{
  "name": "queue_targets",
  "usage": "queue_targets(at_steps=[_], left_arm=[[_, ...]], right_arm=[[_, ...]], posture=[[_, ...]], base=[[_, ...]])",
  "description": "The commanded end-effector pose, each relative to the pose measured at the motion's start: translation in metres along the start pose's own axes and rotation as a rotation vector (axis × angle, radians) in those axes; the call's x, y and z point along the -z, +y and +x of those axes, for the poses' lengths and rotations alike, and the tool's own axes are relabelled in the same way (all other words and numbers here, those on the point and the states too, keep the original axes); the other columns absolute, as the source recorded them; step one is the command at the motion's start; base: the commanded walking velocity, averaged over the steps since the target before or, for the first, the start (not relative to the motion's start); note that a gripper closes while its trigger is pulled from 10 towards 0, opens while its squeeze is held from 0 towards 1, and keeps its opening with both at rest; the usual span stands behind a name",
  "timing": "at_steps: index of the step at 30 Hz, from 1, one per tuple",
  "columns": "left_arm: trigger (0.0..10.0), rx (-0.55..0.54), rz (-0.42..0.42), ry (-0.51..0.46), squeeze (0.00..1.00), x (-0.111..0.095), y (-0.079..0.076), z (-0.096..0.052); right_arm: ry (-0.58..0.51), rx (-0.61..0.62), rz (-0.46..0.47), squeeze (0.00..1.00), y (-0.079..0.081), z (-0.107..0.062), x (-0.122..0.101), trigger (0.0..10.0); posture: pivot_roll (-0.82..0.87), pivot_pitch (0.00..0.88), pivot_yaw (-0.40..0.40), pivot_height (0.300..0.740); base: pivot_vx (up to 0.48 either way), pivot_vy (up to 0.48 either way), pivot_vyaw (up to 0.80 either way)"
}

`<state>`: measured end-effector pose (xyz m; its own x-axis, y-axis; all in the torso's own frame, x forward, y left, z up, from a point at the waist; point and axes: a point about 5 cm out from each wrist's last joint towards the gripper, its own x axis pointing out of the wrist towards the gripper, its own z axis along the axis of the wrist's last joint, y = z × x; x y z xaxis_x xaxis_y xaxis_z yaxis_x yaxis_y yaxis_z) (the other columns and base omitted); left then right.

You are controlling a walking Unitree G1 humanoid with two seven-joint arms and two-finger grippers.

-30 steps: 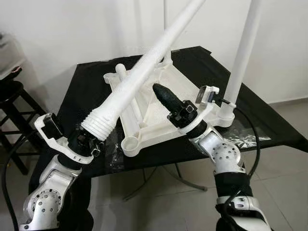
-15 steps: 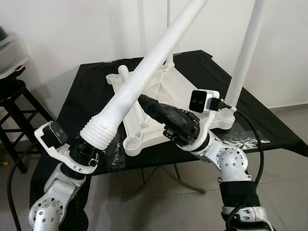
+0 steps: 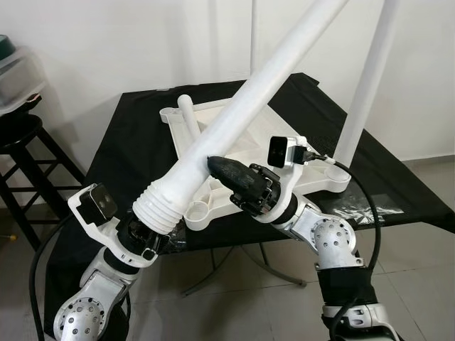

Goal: Building children table

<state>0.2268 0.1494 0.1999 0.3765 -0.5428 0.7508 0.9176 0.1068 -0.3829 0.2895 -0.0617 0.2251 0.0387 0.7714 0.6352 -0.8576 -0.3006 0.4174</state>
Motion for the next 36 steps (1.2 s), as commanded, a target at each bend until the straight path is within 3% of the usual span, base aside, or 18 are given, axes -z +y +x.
queue_targets(at_steps=[1, 5, 9, 20, 21, 22, 23, 36], left_arm=[[10.0, 0.045, -0.003, 0.023, 0.0, 0.001, -0.006, 0.002], [10.0, 0.052, -0.037, 0.051, 0.0, 0.01, -0.008, 0.002], [10.0, 0.029, -0.092, 0.051, 0.0, 0.027, -0.005, 0.004], [10.0, 0.036, -0.13, 0.051, 0.0, 0.037, -0.005, 0.008], [10.0, 0.039, -0.133, 0.051, 0.0, 0.038, -0.005, 0.009], [10.0, 0.039, -0.133, 0.051, 0.0, 0.038, -0.005, 0.009], [10.0, 0.041, -0.139, 0.051, 0.0, 0.04, -0.005, 0.009], [10.0, 0.03, -0.165, 0.043, 0.0, 0.045, -0.003, 0.007]], right_arm=[[0.009, 0.002, -0.001, 0.0, 0.0, 0.002, 0.004, 10.0], [-0.015, -0.034, -0.005, 0.0, 0.003, 0.009, -0.001, 10.0], [-0.024, -0.147, 0.013, 0.0, 0.013, 0.027, -0.006, 10.0], [-0.017, -0.214, 0.036, 0.0, 0.012, 0.045, 0.0, 10.0], [-0.023, -0.224, 0.04, 0.0, 0.013, 0.046, 0.0, 5.5], [-0.023, -0.224, 0.04, 0.0, 0.013, 0.046, 0.0, 5.5], [-0.034, -0.241, 0.049, 0.0, 0.014, 0.048, -0.001, 0.0], [-0.047, -0.261, 0.063, 0.0, 0.015, 0.046, -0.002, 0.0]], posture=[[-0.02, 0.0, 0.01, 0.74], [-0.03, 0.0, 0.016, 0.74], [-0.03, 0.0, 0.018, 0.74], [-0.01, 0.0, 0.014, 0.74], [-0.01, 0.0, 0.014, 0.74], [-0.01, 0.0, 0.014, 0.74], [-0.02, 0.0, 0.013, 0.74], [-0.02, 0.0, 0.016, 0.74]], base=[[0.0, 0.0, 0.0], [0.0, 0.0, 0.0], [0.0, 0.0, 0.0], [0.0, 0.0, 0.0], [0.0, 0.0, 0.0], [0.0, 0.0, 0.0], [0.0, 0.0, 0.0], [0.0, 0.0, 0.0]])
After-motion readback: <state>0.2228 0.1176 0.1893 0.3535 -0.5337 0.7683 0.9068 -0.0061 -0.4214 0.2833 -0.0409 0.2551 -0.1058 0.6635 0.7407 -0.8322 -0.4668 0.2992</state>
